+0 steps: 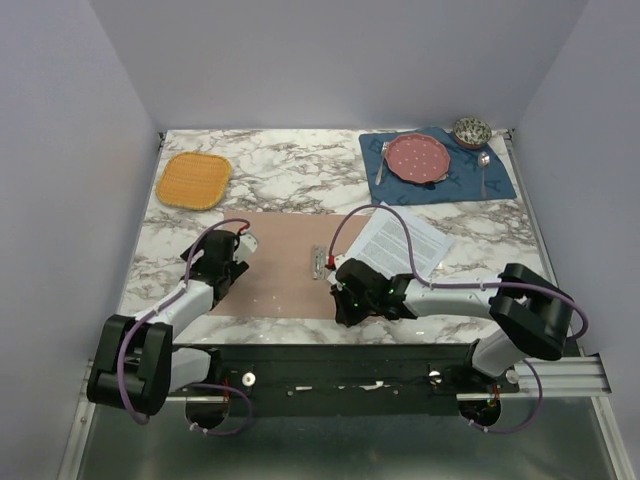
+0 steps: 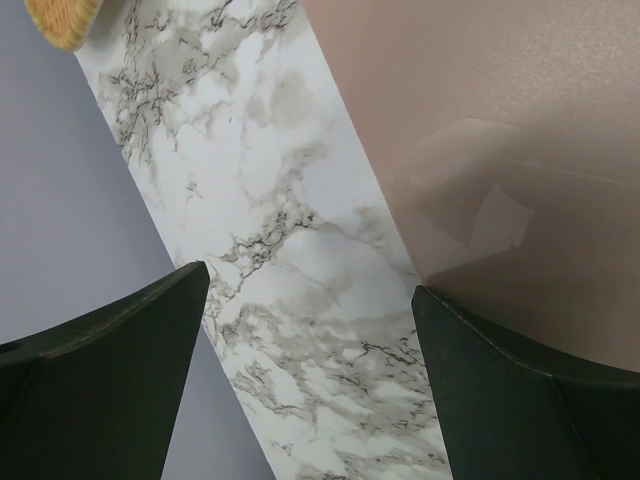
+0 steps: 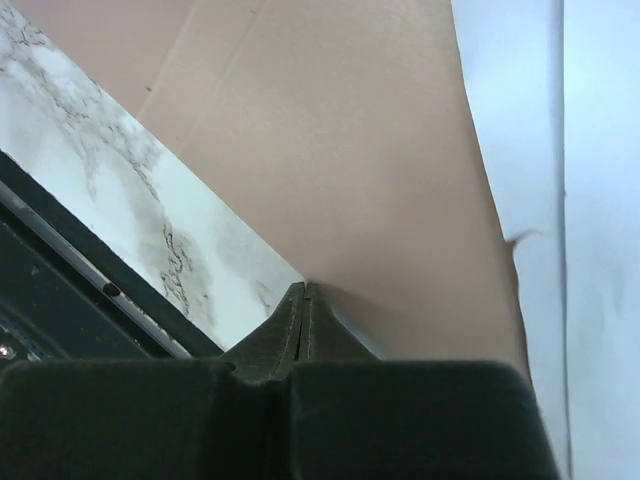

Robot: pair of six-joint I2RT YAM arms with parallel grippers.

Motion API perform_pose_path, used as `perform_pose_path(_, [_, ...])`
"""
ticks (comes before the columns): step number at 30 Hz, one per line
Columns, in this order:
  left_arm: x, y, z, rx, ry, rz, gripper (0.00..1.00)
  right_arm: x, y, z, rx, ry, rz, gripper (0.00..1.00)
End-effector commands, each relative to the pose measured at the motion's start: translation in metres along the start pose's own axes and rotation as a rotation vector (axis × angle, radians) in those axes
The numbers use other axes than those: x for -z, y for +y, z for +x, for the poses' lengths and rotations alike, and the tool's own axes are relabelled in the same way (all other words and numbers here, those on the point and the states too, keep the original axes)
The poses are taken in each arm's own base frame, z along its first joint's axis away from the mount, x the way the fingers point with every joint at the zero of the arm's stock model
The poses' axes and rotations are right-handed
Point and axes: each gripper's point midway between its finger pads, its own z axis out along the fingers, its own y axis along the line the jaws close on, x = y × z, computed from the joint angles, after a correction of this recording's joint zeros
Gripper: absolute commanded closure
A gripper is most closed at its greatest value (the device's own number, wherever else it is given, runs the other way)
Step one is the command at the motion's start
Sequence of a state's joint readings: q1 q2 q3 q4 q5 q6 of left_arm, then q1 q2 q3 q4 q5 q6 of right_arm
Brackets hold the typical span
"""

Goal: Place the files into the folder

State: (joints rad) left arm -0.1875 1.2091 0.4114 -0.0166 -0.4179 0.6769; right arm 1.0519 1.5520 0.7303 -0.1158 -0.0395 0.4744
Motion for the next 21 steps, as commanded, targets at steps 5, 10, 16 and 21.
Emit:
perform_pose_path(5, [0.028,-0.049,0.015,-0.073,0.043,0.222,0.01,0.030,-0.008,-0.011,0.003,-0.039,0.057,0.72])
perform_pose_path(10, [0.054,-0.028,-0.013,-0.019,-0.022,0.252,0.01,0.053,-0.005,-0.079,0.082,-0.176,0.153,0.57])
perform_pose_path(16, [0.080,-0.002,-0.030,0.045,-0.075,0.224,0.01,0.042,-0.038,-0.127,0.051,-0.175,0.344,0.46])
perform_pose_path(21, [0.080,0.000,-0.023,0.050,-0.066,0.195,0.01,0.031,-0.076,-0.116,0.007,-0.088,0.563,0.47])
